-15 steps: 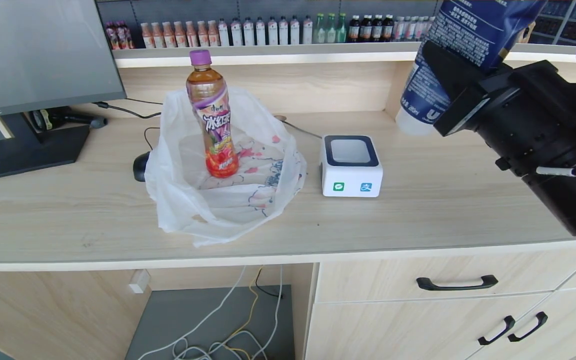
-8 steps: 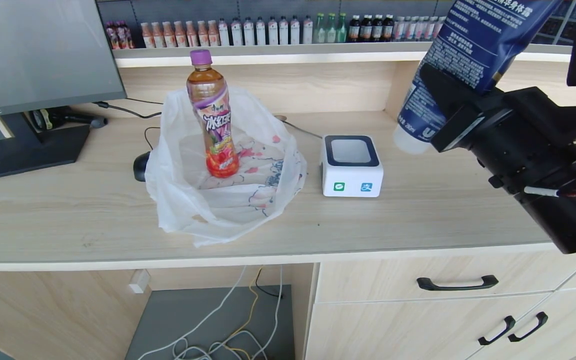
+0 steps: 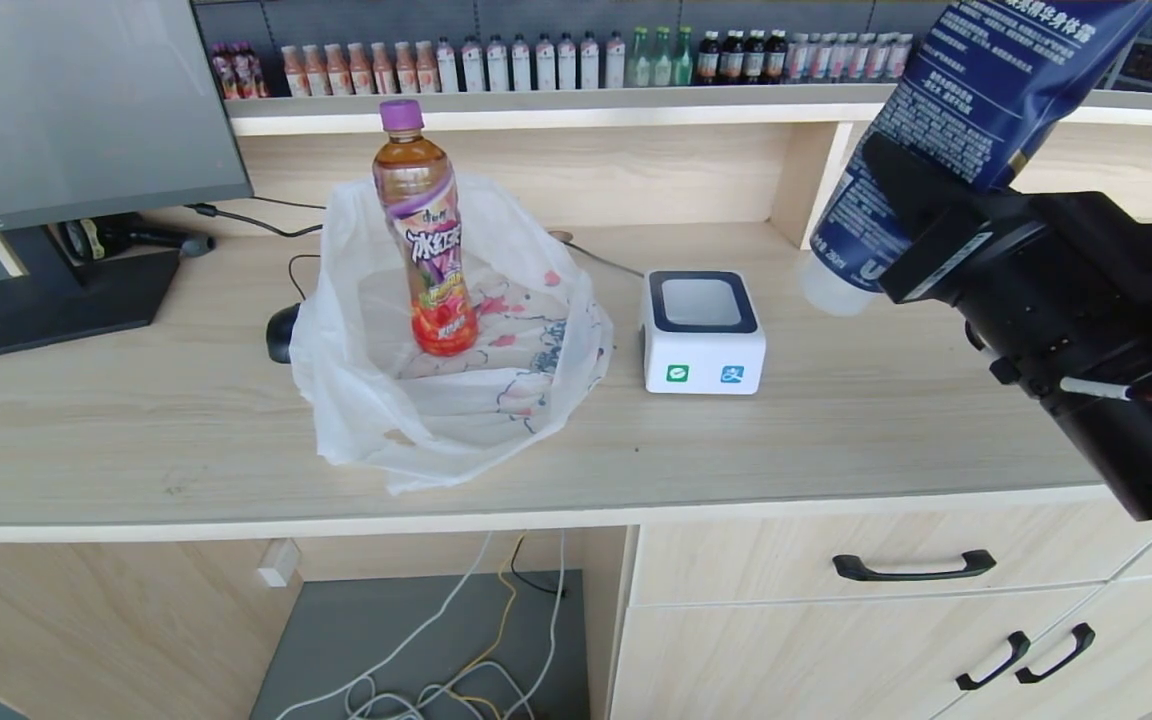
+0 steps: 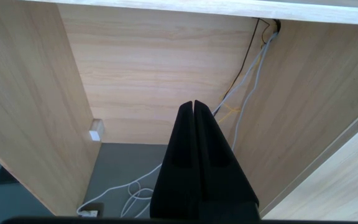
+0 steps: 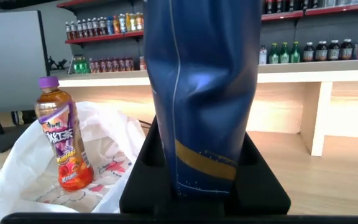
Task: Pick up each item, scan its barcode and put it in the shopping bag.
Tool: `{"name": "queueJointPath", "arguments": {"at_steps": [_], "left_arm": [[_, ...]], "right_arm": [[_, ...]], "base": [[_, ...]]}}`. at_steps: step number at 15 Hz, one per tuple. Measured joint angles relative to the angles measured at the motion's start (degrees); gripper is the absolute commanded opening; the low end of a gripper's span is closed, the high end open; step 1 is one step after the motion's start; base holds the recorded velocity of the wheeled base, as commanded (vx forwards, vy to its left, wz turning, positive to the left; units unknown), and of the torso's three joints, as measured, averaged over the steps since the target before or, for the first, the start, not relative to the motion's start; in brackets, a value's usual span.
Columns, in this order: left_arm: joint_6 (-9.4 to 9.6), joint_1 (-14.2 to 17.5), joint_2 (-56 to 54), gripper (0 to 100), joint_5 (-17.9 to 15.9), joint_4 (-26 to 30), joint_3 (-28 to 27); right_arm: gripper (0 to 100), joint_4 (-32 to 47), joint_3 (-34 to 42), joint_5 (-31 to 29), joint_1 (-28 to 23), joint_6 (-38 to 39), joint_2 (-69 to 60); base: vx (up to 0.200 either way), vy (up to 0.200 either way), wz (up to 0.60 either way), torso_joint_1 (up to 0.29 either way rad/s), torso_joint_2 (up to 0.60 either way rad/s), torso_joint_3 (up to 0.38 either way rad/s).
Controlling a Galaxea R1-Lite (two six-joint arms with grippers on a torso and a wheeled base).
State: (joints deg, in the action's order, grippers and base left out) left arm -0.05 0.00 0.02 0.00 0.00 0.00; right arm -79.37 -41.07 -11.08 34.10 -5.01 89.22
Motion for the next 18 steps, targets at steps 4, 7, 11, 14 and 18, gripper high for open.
{"name": "queueJointPath", "arguments": {"at_steps": [4,7,11,14,18], "left_arm": [[-0.09,-0.1,0.0,0,0.0,0.02,0.0],[-0.02,0.0,0.0,0,0.0,0.0,0.0],[-0.09,0.0,0.0,0,0.0,0.0,0.0],[-0.05,0.0,0.0,0,-0.02,0.0,0.0],[-0.02,0.0,0.0,0,0.0,0.0,0.0]], "right_arm": [[0,0.0,0.63,0.09,-0.04,0.01,-0.24],[0,-0.38,0.76,0.16,-0.11,0.12,-0.3],[0,-0.44,0.8,0.35,-0.11,0.2,-0.3],[0,-0.46,0.8,0.55,-0.09,0.22,-0.13],[0,-0.46,1.3,4.77,0.3,0.17,1.02]], "base": [[0.0,0.2,0.0,-0.004,0.0,0.006],[0.0,0.2,0.0,0.001,0.0,-0.002],[0.0,0.15,0.0,0.003,0.0,0.003],[0.0,0.0,0.0,0.0,0.0,0.0],[0.0,0.0,0.0,0.0,0.0,0.0]]}}
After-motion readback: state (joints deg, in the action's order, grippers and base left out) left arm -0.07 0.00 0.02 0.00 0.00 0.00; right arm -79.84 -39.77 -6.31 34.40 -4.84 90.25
